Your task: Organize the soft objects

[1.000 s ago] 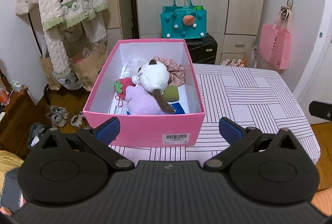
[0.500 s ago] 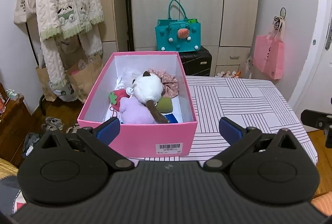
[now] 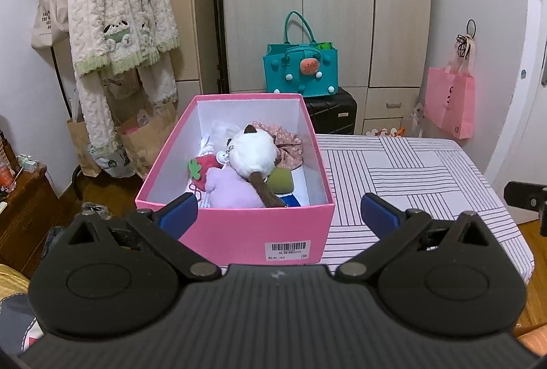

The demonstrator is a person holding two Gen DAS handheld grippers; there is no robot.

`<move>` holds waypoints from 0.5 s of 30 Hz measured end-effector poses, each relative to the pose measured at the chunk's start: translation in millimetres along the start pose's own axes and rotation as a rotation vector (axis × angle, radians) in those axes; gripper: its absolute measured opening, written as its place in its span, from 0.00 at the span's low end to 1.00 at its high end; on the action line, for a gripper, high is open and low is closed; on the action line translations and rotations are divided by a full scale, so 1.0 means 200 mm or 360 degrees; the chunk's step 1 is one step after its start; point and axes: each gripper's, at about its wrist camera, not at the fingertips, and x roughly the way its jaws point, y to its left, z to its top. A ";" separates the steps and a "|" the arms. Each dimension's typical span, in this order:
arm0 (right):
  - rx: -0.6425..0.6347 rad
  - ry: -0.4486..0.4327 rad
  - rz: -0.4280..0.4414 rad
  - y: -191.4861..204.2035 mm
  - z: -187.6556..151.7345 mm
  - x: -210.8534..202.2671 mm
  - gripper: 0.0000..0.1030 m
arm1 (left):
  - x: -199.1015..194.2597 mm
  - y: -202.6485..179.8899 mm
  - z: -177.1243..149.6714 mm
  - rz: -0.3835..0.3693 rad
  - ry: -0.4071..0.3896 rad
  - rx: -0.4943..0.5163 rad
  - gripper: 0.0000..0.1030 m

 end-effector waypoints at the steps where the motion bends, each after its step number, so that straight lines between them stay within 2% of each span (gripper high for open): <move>1: 0.0000 -0.0001 -0.0002 0.00 0.00 0.00 0.98 | 0.00 0.00 0.00 0.0002 0.0004 0.0003 1.00; 15: 0.0015 0.0004 -0.0021 -0.02 -0.03 0.02 0.98 | 0.02 0.00 -0.02 0.0007 0.0035 0.0019 1.00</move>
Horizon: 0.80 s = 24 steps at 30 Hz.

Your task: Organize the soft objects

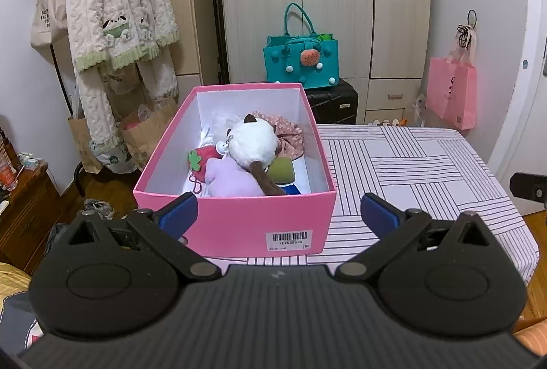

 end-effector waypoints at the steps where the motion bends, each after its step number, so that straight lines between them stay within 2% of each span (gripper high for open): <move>1: 0.0000 -0.0001 -0.0002 0.00 0.00 0.00 0.98 | 0.00 0.00 0.00 -0.0001 -0.0004 -0.0002 1.00; 15: 0.0002 -0.0008 0.0005 0.00 -0.01 0.00 0.98 | -0.01 0.03 -0.01 0.0025 -0.0069 -0.0048 1.00; 21: -0.0017 -0.0005 -0.0024 0.01 -0.02 0.01 0.98 | 0.00 0.01 -0.02 0.0072 -0.0108 -0.0048 1.00; 24: -0.0020 0.0001 -0.0027 0.01 -0.02 0.02 0.98 | 0.00 0.01 -0.02 0.0062 -0.0094 -0.0041 1.00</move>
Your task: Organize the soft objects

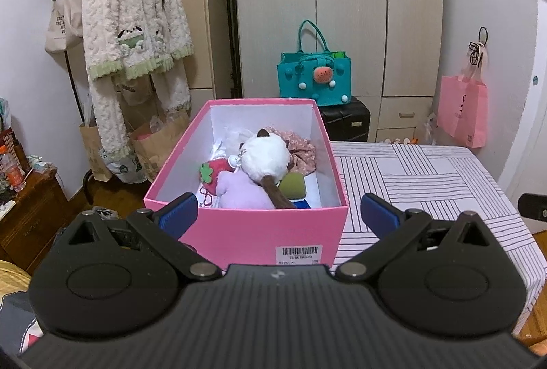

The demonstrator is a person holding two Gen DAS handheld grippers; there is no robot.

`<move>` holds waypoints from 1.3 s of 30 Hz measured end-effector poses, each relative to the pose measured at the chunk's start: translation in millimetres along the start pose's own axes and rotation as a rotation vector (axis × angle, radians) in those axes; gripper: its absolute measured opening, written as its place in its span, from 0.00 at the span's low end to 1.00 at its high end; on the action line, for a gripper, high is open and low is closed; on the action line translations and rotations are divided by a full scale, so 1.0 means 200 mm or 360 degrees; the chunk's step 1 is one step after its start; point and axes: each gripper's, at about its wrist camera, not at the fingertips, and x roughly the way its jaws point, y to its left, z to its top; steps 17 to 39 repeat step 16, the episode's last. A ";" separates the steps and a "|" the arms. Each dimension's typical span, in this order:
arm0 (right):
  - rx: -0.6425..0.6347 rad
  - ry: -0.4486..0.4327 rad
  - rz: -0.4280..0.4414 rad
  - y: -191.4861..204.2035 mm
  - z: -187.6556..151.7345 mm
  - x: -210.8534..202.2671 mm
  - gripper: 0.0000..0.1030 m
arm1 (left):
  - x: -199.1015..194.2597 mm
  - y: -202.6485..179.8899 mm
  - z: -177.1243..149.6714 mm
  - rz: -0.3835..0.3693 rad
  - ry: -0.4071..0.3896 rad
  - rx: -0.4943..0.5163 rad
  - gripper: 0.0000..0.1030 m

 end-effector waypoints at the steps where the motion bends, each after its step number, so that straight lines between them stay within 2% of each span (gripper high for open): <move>1: 0.0001 0.0002 -0.0001 0.00 0.00 0.00 0.98 | 0.00 0.00 0.00 -0.0011 0.0008 -0.0005 1.00; 39: 0.0016 0.0028 -0.0008 -0.02 -0.01 0.03 0.98 | 0.00 -0.02 0.00 -0.0037 0.0013 0.0021 1.00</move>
